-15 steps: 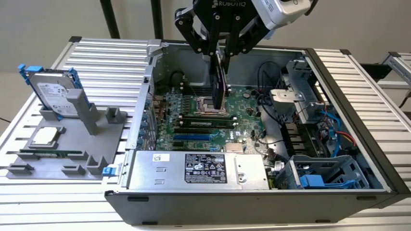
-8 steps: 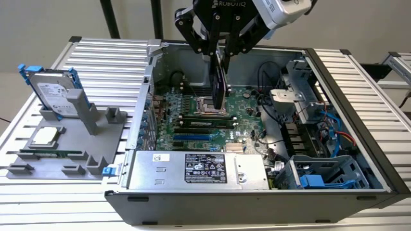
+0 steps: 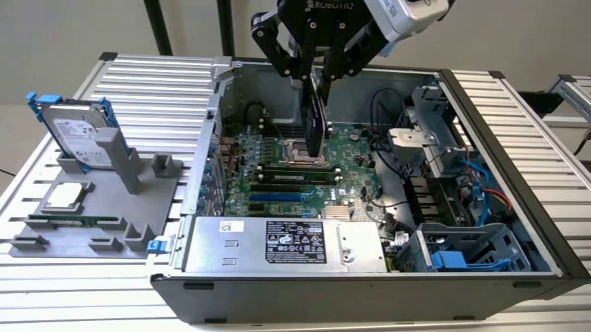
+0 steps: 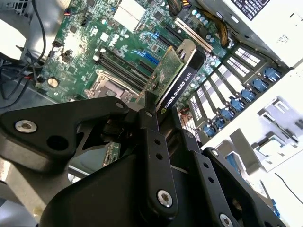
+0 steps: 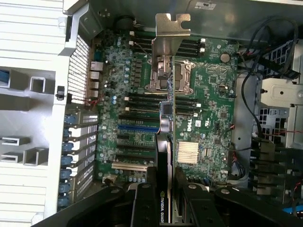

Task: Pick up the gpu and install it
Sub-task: 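Insert the gpu into the slot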

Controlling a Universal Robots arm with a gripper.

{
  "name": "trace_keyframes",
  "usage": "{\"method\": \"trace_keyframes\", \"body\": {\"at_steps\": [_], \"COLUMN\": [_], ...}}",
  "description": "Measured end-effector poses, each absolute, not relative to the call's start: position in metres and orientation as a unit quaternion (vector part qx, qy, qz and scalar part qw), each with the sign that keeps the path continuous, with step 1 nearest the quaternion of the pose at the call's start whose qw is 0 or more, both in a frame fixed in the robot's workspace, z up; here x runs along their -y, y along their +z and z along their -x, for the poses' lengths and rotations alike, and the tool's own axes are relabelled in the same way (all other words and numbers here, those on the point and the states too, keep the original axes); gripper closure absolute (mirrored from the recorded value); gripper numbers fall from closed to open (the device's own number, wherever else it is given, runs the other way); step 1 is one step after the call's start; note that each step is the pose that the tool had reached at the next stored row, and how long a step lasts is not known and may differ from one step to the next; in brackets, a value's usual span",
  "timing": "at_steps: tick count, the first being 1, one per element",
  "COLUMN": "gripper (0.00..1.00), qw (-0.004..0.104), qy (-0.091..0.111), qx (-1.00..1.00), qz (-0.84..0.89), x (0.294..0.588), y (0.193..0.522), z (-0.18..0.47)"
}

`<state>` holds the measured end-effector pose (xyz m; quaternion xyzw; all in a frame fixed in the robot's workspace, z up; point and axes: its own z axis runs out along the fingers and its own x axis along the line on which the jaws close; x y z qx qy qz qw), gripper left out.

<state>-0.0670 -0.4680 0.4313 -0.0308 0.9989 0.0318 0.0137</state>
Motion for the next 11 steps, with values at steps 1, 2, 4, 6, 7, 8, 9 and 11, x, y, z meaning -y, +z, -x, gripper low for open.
{"method": "trace_keyframes", "body": {"at_steps": [1,2,4,6,7,8,9,11], "gripper": [1.0,1.0,1.0,1.0,1.0,1.0,1.0,1.0], "qw": [0.014,0.014,0.014,0.013,0.013,0.013,0.013,0.013], "qy": [0.032,0.032,0.032,0.032,0.032,0.032,0.032,0.032], "qx": [-0.999,-0.999,-0.999,-0.999,-0.999,-0.999,-0.999,-0.999], "qz": [0.032,0.033,0.035,0.037,0.038,0.039,0.04,0.042], "x": [0.468,0.468,0.468,0.468,0.468,0.468,0.468,0.468], "y": [0.4313,0.4313,0.4313,0.4314,0.4313,0.4314,0.4314,0.4314], "z": [0.067,0.067,0.067,0.067,0.067,0.067,0.067,0.067]}}
